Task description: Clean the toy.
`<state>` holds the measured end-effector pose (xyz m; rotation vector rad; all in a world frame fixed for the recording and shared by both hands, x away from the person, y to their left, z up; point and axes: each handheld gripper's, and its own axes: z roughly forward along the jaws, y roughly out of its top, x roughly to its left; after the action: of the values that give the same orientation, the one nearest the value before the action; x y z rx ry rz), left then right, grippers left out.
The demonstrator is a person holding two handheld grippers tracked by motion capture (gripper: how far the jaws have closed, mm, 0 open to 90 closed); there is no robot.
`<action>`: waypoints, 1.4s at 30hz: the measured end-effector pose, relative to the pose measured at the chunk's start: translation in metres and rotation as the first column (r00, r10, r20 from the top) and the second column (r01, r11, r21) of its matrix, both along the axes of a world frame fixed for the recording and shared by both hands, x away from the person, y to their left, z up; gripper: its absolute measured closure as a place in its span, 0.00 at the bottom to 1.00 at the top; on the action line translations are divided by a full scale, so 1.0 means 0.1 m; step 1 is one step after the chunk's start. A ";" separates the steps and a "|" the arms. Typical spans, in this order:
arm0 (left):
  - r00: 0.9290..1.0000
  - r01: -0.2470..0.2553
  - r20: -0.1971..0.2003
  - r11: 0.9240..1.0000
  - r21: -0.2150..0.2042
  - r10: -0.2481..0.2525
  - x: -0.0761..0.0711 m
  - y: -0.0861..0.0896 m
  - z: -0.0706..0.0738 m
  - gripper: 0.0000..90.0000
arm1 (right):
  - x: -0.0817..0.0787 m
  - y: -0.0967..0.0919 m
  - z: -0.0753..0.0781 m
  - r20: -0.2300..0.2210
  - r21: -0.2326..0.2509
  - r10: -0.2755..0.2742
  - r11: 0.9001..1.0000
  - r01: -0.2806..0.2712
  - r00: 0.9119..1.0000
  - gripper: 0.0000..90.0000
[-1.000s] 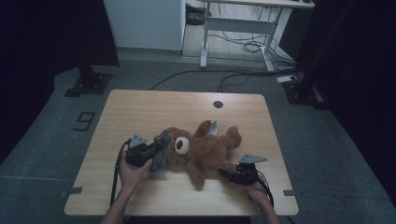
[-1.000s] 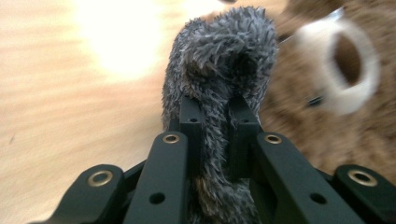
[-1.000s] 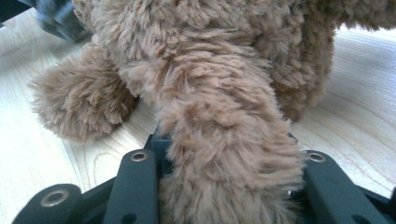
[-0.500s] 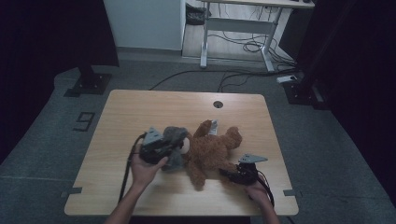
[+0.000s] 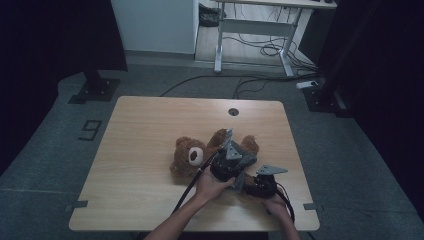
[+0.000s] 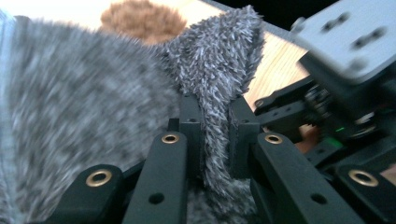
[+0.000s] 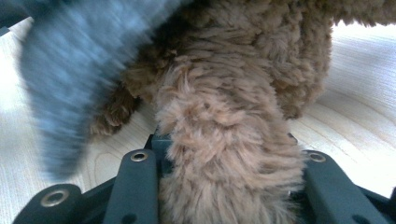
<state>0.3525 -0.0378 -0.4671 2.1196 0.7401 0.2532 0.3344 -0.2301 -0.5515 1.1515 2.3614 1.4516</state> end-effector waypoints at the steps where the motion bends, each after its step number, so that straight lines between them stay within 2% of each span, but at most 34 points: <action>1: 1.000 -0.003 -0.008 1.000 -0.020 0.003 0.01 0.03 -0.02 0.88 | 0.00 0.00 0.00 0.000 0.001 -0.001 1.000 0.001 1.000 0.65; 3: 1.000 -0.009 -0.018 0.999 -0.049 0.008 0.01 0.11 -0.02 0.88 | 0.00 0.01 0.00 0.003 -0.001 0.001 1.000 -0.001 1.000 0.65; 4: 1.000 -0.019 0.003 0.998 -0.057 0.019 -0.01 0.17 0.01 0.88 | 0.00 0.01 0.00 0.003 -0.001 0.002 1.000 -0.002 1.000 0.65; 6: 0.999 -0.036 0.027 0.998 -0.055 0.037 -0.01 0.25 0.05 0.88 | 0.00 0.01 -0.01 0.005 0.001 0.002 1.000 -0.002 1.000 0.65; 9: 0.997 -0.064 0.040 0.996 -0.061 0.066 0.01 0.41 0.11 0.88 | 0.00 0.01 -0.01 0.003 0.006 0.002 1.000 -0.002 1.000 0.65; 13: 0.990 -0.123 0.066 0.991 -0.051 0.126 0.04 0.68 0.16 0.88 | 0.01 0.00 -0.01 0.001 0.009 0.005 1.000 -0.005 1.000 0.65; 19: 0.979 -0.184 0.070 0.975 -0.124 0.193 0.07 1.13 0.28 0.88 | 0.01 0.00 -0.01 0.002 0.009 0.006 1.000 -0.006 1.000 0.65; 22: 0.969 -0.220 0.083 0.965 -0.142 0.233 0.06 1.35 0.33 0.88 | 0.01 0.00 -0.01 0.000 0.009 0.005 1.000 -0.005 1.000 0.65; 24: 0.960 -0.250 0.095 0.958 -0.138 0.264 0.06 1.49 0.34 0.88 | 0.01 0.00 -0.01 0.000 0.009 0.006 1.000 -0.006 1.000 0.65; 27: 0.949 -0.290 0.090 0.949 -0.119 0.302 0.08 1.66 0.29 0.88 | 0.01 0.00 -0.01 -0.003 0.010 0.004 1.000 -0.004 1.000 0.65; 29: 0.944 -0.310 0.077 0.944 -0.110 0.319 0.10 1.74 0.21 0.88 | 0.01 0.00 -0.01 -0.002 0.009 0.004 1.000 -0.004 1.000 0.64; 32: 0.942 -0.331 0.024 0.938 -0.104 0.335 0.14 1.86 0.03 0.88 | 0.01 0.00 -0.01 -0.003 0.010 0.005 1.000 -0.005 1.000 0.64; 34: 0.940 -0.337 0.000 0.933 -0.124 0.340 0.15 1.91 -0.06 0.88 | 0.01 0.00 -0.01 -0.003 0.010 0.005 1.000 -0.005 1.000 0.64; 39: 0.937 -0.348 -0.011 0.928 -0.129 0.350 0.15 1.98 -0.11 0.88 | 0.01 0.00 -0.01 -0.003 0.008 0.004 1.000 -0.004 1.000 0.64; 42: 0.930 -0.367 -0.025 0.922 -0.121 0.367 0.17 2.05 -0.17 0.88 | 0.01 0.00 -0.01 -0.002 0.008 0.003 1.000 -0.003 1.000 0.64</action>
<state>0.3694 0.1674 -0.4840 1.8528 1.1261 0.3961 0.3352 -0.2296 -0.5529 1.1527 2.3620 1.4629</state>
